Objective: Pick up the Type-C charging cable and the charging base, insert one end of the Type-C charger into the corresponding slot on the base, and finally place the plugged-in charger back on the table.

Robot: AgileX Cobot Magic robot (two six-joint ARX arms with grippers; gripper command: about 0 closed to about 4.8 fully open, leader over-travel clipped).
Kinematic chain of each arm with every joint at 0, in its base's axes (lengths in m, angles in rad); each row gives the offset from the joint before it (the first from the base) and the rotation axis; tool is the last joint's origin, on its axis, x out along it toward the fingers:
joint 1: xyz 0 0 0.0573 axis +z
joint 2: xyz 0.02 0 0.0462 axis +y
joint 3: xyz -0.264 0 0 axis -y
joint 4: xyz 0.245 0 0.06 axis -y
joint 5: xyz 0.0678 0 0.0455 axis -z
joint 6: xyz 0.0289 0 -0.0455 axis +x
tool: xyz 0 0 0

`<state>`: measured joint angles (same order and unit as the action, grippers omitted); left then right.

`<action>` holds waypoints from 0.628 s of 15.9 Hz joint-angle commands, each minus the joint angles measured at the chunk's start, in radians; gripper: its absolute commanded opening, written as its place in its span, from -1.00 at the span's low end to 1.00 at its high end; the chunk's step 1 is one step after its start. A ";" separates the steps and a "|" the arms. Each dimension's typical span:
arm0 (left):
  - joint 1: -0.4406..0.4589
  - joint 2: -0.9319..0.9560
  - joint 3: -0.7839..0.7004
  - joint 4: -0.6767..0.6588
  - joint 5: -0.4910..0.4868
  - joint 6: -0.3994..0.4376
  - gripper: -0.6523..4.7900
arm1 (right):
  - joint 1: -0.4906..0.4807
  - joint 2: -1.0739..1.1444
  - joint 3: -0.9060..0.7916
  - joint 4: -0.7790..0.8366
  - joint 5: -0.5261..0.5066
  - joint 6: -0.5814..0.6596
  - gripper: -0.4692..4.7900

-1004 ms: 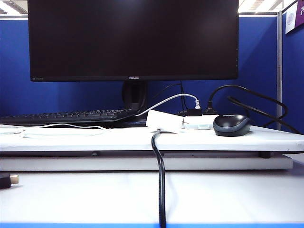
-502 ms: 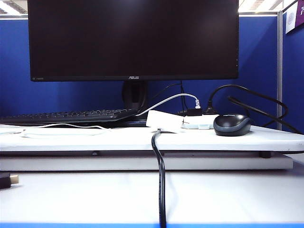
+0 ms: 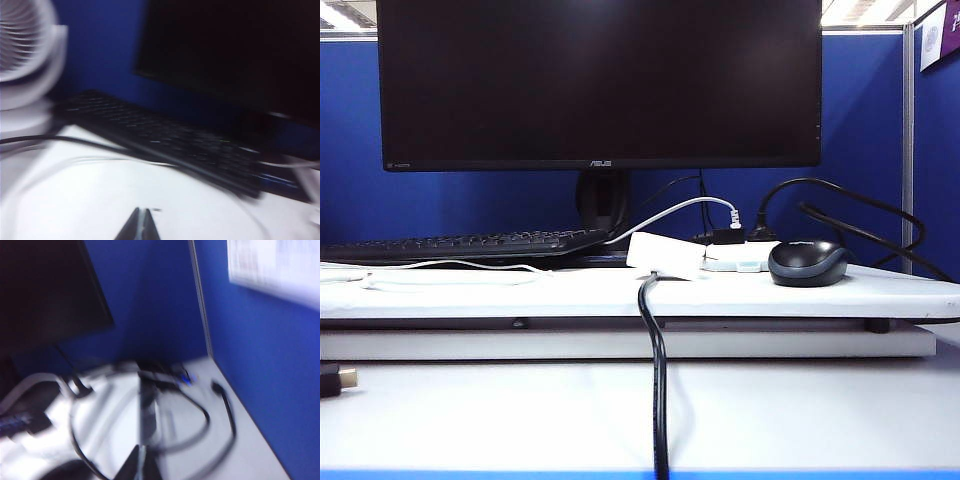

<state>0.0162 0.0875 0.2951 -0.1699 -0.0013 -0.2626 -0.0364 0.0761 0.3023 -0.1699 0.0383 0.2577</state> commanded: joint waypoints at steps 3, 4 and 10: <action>0.001 0.322 0.276 -0.011 0.020 0.170 -0.77 | 0.002 0.270 0.305 0.023 -0.122 0.000 -0.85; 0.001 0.395 0.343 -0.016 0.034 0.214 -0.77 | 0.002 0.335 0.377 0.023 -0.141 0.000 -0.85; -0.015 0.828 0.710 -0.246 0.249 0.656 -0.78 | 0.058 0.753 0.797 0.028 -0.333 -0.082 -0.85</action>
<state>0.0105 0.8879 0.9798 -0.3553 0.2245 0.3317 0.0078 0.7959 1.0679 -0.1558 -0.2897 0.2008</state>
